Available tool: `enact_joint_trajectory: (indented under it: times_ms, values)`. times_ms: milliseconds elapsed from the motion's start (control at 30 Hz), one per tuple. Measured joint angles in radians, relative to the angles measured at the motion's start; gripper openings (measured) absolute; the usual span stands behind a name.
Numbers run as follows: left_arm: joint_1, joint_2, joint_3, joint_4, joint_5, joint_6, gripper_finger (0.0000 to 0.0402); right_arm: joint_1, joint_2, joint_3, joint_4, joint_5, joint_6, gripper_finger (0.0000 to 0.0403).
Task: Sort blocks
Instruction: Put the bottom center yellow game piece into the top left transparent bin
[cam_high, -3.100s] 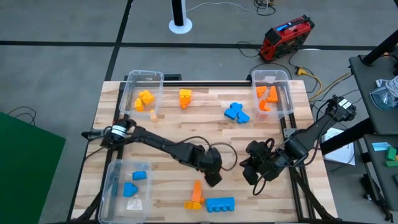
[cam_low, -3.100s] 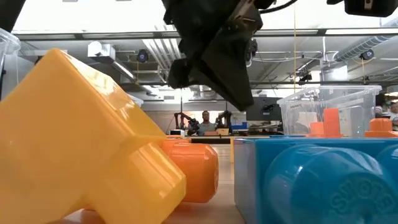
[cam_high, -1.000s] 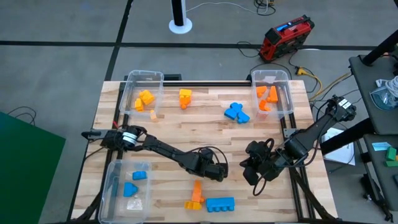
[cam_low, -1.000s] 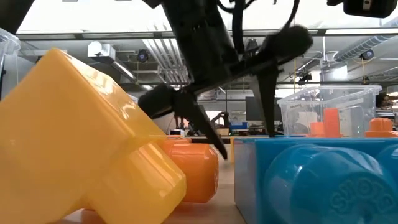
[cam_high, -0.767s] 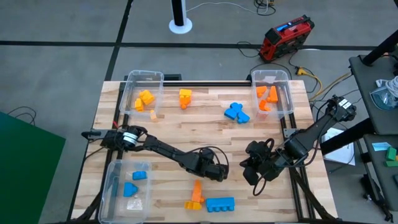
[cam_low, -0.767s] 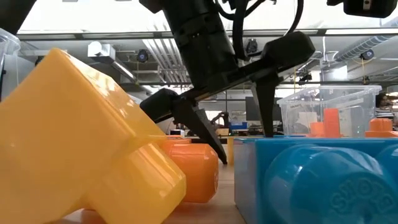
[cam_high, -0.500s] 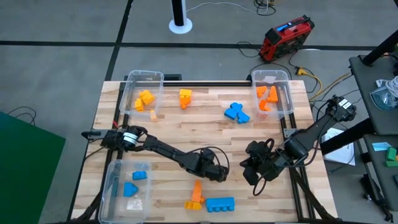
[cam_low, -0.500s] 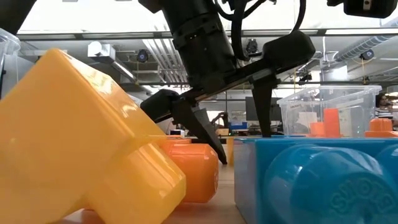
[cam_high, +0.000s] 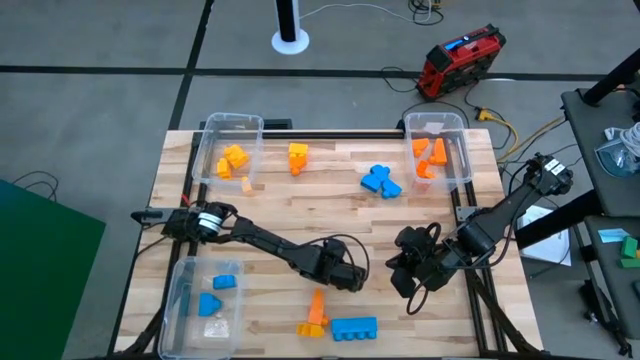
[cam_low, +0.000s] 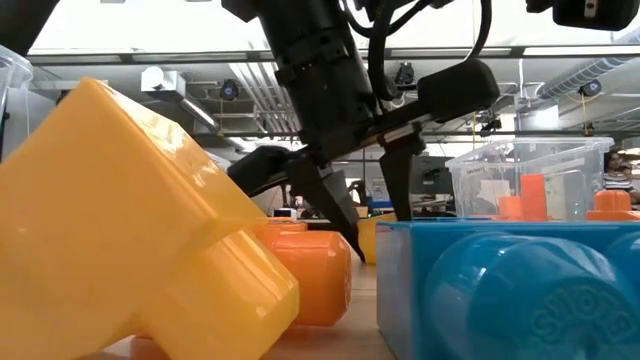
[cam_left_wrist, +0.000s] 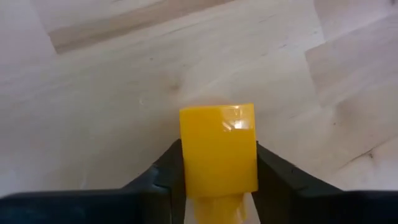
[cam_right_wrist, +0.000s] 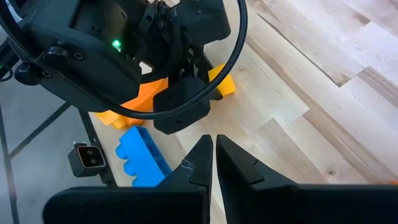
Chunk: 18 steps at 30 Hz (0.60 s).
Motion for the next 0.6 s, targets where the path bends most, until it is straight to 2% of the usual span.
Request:
enact_joint_trajectory:
  times_ms: [167,300,367,500,600]
  values:
    - [0.001,0.002,0.020,-0.014,0.008,0.052,0.0113,0.000,0.000,0.000,0.000,0.000,0.000,0.0013]
    - [0.008,0.004,0.106,-0.113,0.046,0.166,0.0115,0.000,0.000,0.000,0.000,0.000,0.000,0.0013]
    - [0.017,-0.006,0.185,-0.214,0.061,0.228,0.0116,-0.004,0.000,0.000,-0.001,0.000,-0.001,0.0013]
    - [0.050,-0.016,0.376,-0.529,0.062,0.349,0.0116,-0.011,0.000,0.000,-0.008,0.000,-0.006,0.0013]
    - [0.090,-0.016,0.518,-0.768,0.026,0.419,0.0113,-0.019,0.000,0.000,-0.017,-0.001,-0.008,0.0013]
